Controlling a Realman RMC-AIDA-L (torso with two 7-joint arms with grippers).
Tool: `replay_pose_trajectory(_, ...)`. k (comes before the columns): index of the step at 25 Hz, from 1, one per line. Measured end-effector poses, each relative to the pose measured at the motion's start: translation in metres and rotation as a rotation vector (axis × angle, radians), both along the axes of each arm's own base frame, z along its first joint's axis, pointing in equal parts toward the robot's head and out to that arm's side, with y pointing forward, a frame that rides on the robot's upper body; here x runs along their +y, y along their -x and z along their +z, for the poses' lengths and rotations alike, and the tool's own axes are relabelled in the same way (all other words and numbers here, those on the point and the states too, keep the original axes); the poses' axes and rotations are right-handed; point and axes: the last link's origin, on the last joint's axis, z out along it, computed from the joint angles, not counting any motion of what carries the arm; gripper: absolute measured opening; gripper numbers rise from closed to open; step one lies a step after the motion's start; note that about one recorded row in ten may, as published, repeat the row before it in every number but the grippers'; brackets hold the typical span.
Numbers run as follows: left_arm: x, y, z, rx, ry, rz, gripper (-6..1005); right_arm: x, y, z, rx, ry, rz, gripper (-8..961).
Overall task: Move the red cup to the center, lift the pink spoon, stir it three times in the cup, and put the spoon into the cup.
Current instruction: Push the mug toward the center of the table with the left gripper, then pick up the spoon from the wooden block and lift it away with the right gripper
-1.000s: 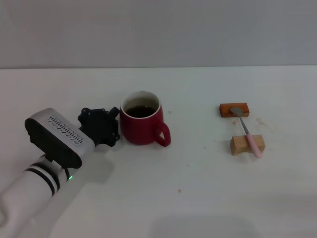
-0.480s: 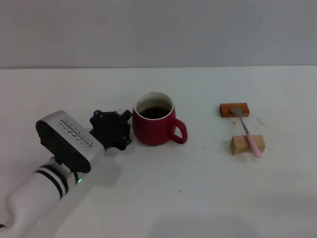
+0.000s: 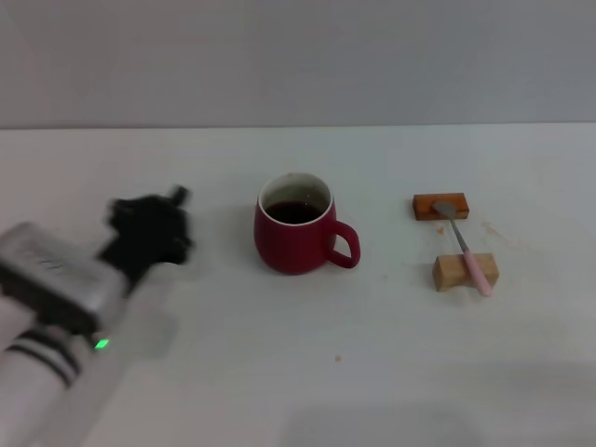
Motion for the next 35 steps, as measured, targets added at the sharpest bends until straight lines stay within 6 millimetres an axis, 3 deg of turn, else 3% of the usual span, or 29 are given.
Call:
replay_pose_trajectory(6, -0.028, 0.032, 0.047, -0.24, -0.242, 0.097, 2, 0.006, 0.006, -0.015, -0.027, 0.106, 0.047, 757)
replay_pose_trajectory(11, -0.039, 0.045, 0.061, -0.341, -0.307, 0.144, 3, 0.012, 0.012, -0.034, -0.036, 0.233, 0.078, 757)
replay_pose_trajectory(12, -0.047, 0.057, 0.068, -0.372, -0.334, 0.18, 3, 0.012, 0.013, -0.036, -0.037, 0.246, 0.081, 757)
replay_pose_trajectory(18, -0.048, 0.062, 0.069, -0.355, -0.337, 0.199, 156, 0.024, 0.016, -0.057, -0.054, 0.374, 0.078, 757)
replay_pose_trajectory(23, -0.046, 0.062, 0.067, -0.351, -0.33, 0.205, 355, 0.035, 0.013, -0.07, -0.064, 0.459, 0.035, 757)
replay_pose_trajectory(26, -0.044, 0.061, 0.066, -0.348, -0.321, 0.206, 620, 0.041, 0.012, -0.077, -0.069, 0.503, 0.016, 757)
replay_pose_trajectory(31, -0.042, 0.06, 0.064, -0.345, -0.31, 0.209, 818, 0.048, 0.013, -0.089, -0.074, 0.574, 0.002, 757)
replay_pose_trajectory(35, -0.039, 0.059, 0.063, -0.342, -0.301, 0.209, 827, 0.051, 0.013, -0.098, -0.074, 0.624, -0.02, 757)
